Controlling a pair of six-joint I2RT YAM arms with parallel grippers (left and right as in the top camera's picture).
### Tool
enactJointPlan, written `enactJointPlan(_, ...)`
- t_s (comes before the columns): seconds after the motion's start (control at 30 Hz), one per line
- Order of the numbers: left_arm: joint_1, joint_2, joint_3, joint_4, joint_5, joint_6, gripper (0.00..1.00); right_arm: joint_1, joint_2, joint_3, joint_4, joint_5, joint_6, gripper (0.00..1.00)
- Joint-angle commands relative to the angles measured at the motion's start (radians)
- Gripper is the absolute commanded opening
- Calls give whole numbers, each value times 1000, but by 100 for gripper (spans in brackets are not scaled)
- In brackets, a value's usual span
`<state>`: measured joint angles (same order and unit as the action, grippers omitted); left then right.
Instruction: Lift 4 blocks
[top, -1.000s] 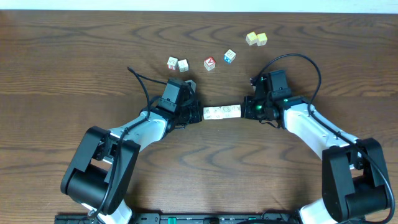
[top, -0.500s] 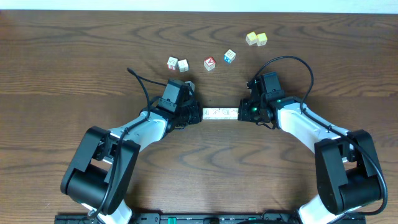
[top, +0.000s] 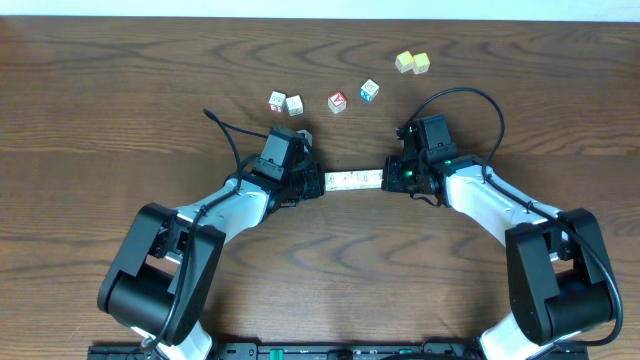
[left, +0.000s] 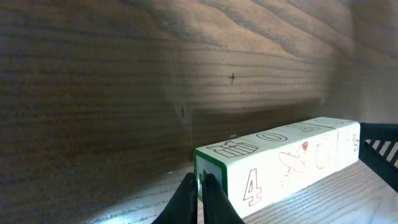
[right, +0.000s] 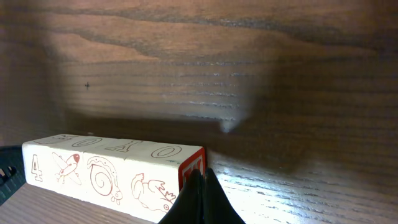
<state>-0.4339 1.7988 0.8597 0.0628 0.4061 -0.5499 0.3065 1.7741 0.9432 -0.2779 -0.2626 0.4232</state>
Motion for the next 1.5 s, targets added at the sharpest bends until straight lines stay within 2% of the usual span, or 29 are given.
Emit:
enactJointPlan(0.0,-58,8,6,43,55,-2,7,73,12,10,13,-109,18,1)
enactJointPlan(1.47,-70,-123,6,-9,54,-2,7,73,-103,48,-50,-138,18,1)
